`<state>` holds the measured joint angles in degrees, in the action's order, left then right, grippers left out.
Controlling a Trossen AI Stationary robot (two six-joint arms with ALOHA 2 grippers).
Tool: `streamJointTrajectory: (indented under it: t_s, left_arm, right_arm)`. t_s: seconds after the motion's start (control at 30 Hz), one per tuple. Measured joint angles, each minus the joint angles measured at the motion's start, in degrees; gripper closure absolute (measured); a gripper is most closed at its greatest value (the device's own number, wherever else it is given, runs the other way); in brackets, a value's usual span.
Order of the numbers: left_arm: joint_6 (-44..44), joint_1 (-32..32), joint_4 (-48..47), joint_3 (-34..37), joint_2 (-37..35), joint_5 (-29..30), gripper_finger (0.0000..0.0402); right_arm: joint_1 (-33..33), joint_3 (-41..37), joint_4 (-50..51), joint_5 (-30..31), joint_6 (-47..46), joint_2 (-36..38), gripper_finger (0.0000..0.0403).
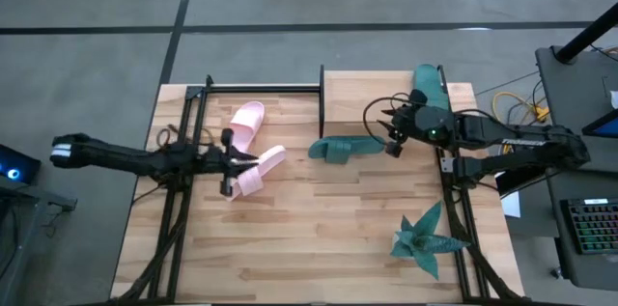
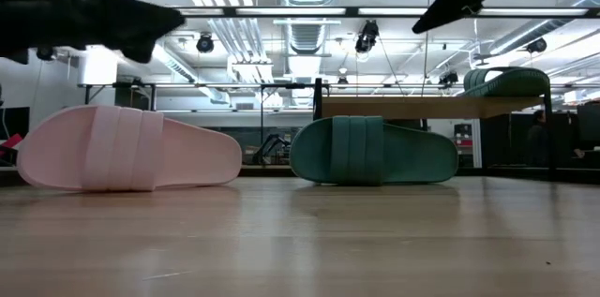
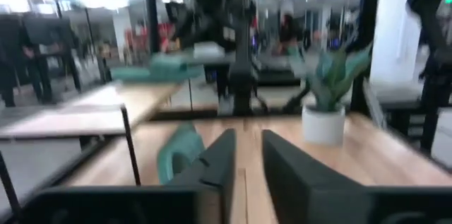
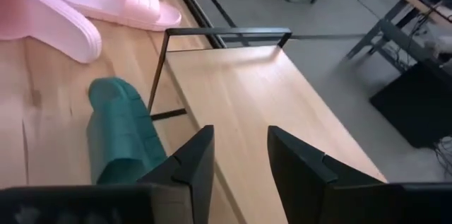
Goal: Pick and place slides into the shelf
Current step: Put the green slide on the shelf
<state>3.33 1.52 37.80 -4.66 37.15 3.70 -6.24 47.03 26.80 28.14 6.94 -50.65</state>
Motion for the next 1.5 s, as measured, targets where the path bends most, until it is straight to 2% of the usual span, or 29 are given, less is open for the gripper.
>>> streamJointTrajectory:
  t_s: [0.17,0.27,0.43,0.6,0.8,1.13,1.5]
  left_arm:
    - [0.0,0.0,7.61,-5.08,13.03,-0.16,0.0259]
    - [-1.7,0.0,13.45,-8.27,20.31,-0.11,0.023]
    - [-6.02,0.0,15.63,-13.78,31.8,-0.08,0.0219]
    - [-6.03,0.0,15.93,-19.5,44.31,0.47,0.0219]
    - [-6.13,-0.33,22.39,-26.33,57.16,1.36,0.0219]
    - [-14.92,-4.26,22.42,-34.54,70.22,-0.37,0.0219]
    - [-13.0,-5.39,22.19,-36.34,73.39,1.58,0.0219]
  right_arm:
    - [0.0,1.69,0.0,-0.01,2.48,0.0,0.0276]
    - [0.0,2.61,0.05,0.0,3.63,0.0,0.0276]
    - [0.0,3.92,0.11,-0.02,4.07,0.0,0.0277]
    - [0.0,4.12,0.14,-0.02,4.26,0.0,0.0283]
    - [-0.02,4.12,0.41,-0.02,4.42,-0.02,0.0289]
    - [0.0,4.12,0.22,-0.02,6.6,0.0,0.029]
    - [0.0,4.1,0.22,-0.02,6.58,0.0,0.0302]
